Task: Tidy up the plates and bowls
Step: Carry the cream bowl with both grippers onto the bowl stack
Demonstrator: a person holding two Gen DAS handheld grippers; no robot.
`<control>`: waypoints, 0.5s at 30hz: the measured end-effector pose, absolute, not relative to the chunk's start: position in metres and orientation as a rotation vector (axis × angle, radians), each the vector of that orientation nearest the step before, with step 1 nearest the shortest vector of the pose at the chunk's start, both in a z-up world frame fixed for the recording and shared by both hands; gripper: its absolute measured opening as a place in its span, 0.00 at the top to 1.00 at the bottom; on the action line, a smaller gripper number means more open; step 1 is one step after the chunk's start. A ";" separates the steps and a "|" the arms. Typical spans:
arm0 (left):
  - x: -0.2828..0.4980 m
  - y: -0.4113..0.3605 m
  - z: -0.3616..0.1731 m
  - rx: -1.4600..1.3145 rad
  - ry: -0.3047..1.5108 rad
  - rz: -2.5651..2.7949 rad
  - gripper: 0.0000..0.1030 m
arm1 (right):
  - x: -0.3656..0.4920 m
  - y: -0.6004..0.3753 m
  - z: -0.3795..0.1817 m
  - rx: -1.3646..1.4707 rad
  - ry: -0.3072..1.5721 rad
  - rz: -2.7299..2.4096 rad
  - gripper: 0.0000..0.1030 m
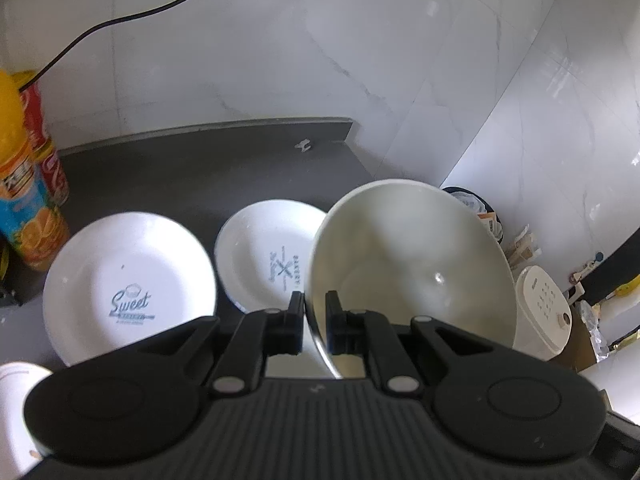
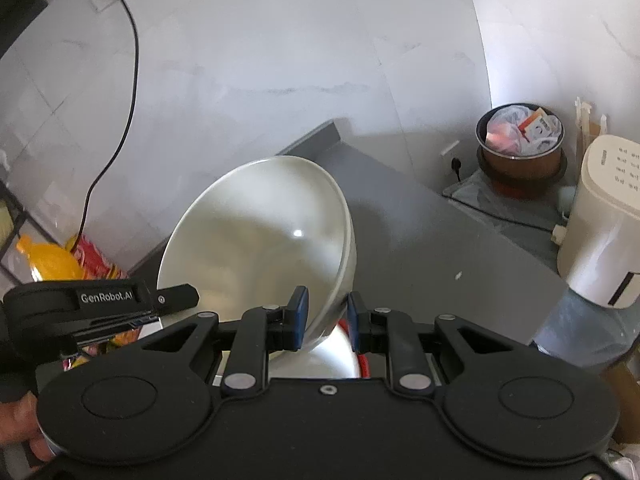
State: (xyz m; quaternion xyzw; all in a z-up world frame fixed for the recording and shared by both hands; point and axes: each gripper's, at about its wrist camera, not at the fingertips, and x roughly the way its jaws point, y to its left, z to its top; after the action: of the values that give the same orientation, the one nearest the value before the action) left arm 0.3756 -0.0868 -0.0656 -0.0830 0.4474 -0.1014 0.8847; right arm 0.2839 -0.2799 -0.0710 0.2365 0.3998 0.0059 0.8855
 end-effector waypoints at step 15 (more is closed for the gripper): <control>0.342 -0.060 -0.084 -0.184 0.981 -0.181 0.92 | 0.257 -0.248 -0.085 0.437 0.930 0.052 0.79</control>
State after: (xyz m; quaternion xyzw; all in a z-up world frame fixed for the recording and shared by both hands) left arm 0.3417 -0.0595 -0.0844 -0.0883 0.4696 -0.0865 0.8742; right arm 0.2571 -0.2481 -0.0847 0.2088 0.4447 0.0250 0.8706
